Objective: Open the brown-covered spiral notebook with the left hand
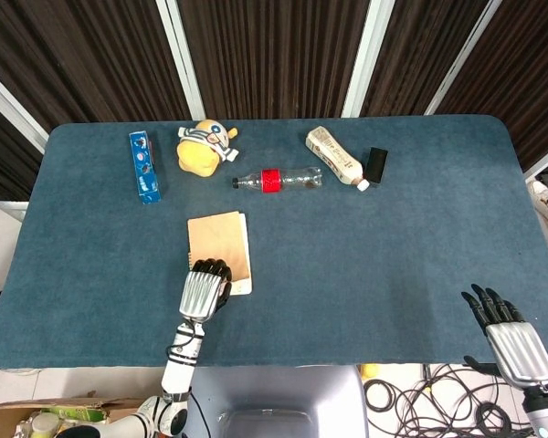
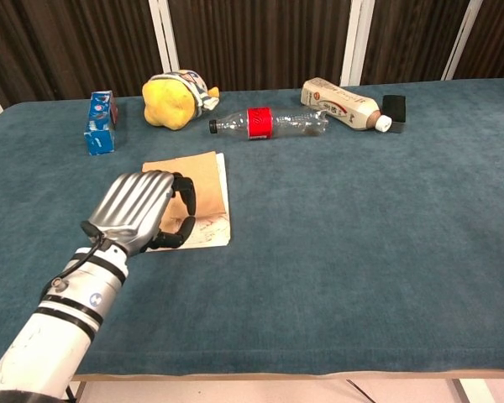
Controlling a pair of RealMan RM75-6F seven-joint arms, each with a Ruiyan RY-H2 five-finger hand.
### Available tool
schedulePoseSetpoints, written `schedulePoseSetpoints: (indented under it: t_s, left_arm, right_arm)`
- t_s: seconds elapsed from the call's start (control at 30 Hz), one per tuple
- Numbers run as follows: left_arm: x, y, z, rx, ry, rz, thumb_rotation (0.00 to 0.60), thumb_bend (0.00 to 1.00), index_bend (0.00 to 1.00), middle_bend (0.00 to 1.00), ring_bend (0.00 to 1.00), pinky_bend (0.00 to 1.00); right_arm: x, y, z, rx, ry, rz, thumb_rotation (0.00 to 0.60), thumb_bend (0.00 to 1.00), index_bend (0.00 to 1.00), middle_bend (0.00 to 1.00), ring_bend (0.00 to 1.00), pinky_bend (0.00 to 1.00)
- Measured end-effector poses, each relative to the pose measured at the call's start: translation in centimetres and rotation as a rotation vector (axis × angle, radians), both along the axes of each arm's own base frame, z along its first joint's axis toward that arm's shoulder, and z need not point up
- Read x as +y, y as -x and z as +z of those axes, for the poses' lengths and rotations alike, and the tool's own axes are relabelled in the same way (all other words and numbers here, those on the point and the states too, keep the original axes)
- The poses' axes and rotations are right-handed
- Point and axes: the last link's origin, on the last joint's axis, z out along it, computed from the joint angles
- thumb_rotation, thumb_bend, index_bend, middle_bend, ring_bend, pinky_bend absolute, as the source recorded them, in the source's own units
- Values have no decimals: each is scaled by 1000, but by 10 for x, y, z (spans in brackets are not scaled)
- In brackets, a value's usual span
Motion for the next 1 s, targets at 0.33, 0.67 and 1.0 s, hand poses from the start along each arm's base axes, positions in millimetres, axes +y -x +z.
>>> schedulePoseSetpoints:
  t_s: [0.33,0.67,1.0]
  left_arm:
    - [10,2,18,-83,-67,26,600,473,683,461,372,401]
    - [22,17,51,-295,-60,165,600,487,686,467,376,407]
    - [31,57,95,-421,-122,317,600,506,686,478,383,412]
  right_arm:
    - [0,0,-1,2,-4,-4,600,53,0,0,0,173]
    - [-1,0,-2,5,-6,-10,600,53,0,0,0,177]
    - [-1,0,-1,0,-7,-13,600,53,0,0,0,177]
